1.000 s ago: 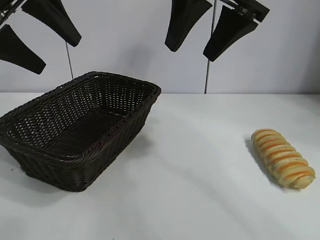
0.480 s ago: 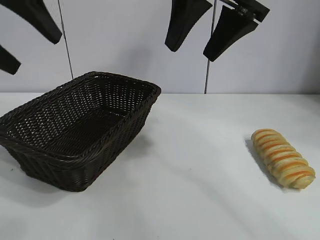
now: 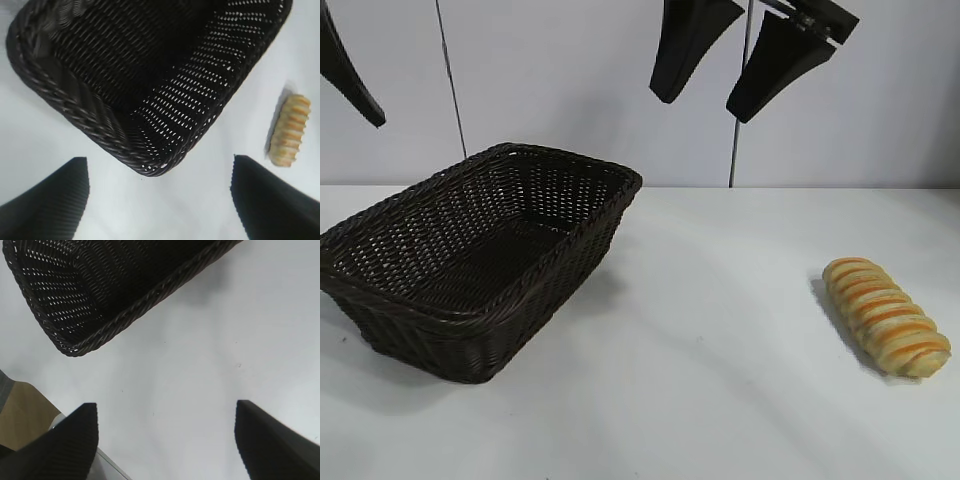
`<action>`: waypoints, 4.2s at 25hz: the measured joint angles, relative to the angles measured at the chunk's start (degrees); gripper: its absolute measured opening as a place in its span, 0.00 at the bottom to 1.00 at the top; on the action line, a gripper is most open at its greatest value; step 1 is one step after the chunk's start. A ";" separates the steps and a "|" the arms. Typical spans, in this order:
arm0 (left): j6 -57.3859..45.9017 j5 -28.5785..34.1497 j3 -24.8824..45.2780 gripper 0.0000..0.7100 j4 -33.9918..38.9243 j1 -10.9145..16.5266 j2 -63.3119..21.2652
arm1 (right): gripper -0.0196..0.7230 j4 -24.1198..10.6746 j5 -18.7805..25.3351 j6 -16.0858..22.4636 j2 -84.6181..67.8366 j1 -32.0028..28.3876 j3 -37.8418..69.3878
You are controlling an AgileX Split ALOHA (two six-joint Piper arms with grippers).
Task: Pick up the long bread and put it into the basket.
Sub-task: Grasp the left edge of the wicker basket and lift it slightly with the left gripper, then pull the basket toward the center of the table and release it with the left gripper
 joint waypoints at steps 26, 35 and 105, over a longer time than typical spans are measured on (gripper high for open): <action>-14.30 -12.50 8.07 0.80 8.03 -5.37 6.20 | 0.76 -0.06 -0.05 0.00 0.00 0.00 0.00; -14.12 -19.14 8.07 0.80 6.81 -5.37 15.29 | 0.76 -0.06 -0.05 0.00 0.00 0.00 0.00; 49.79 18.65 -29.05 0.14 -1.56 4.66 34.62 | 0.76 -0.06 -0.88 0.11 0.00 0.00 0.00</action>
